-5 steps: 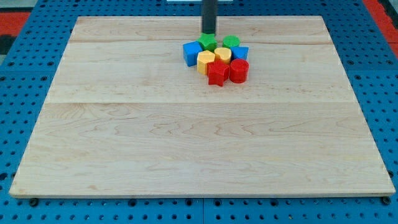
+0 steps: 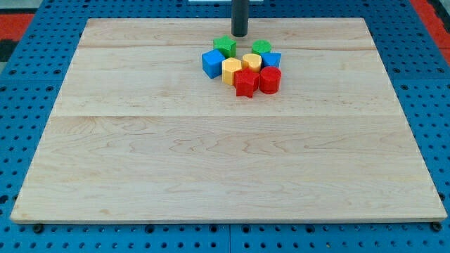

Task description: Move the green star to the top of the blue cube

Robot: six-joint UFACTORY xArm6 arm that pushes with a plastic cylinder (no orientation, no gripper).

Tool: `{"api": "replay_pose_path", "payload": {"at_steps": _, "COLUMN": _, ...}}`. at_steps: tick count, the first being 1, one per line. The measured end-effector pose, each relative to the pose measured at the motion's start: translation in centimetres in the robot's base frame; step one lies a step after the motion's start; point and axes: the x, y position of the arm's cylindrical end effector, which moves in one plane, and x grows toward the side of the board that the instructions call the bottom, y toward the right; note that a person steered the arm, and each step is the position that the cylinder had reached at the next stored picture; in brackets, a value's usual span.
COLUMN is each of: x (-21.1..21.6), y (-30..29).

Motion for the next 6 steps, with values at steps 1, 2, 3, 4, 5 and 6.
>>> {"api": "replay_pose_path", "payload": {"at_steps": 1, "x": 2.1, "y": -2.7}}
{"api": "replay_pose_path", "payload": {"at_steps": 2, "x": 2.1, "y": -8.0}}
{"api": "replay_pose_path", "payload": {"at_steps": 3, "x": 1.6, "y": -15.2}}
{"api": "replay_pose_path", "payload": {"at_steps": 4, "x": 1.6, "y": -17.0}}
{"api": "replay_pose_path", "payload": {"at_steps": 5, "x": 3.1, "y": -21.7}}
{"api": "replay_pose_path", "payload": {"at_steps": 6, "x": 5.6, "y": -23.1}}
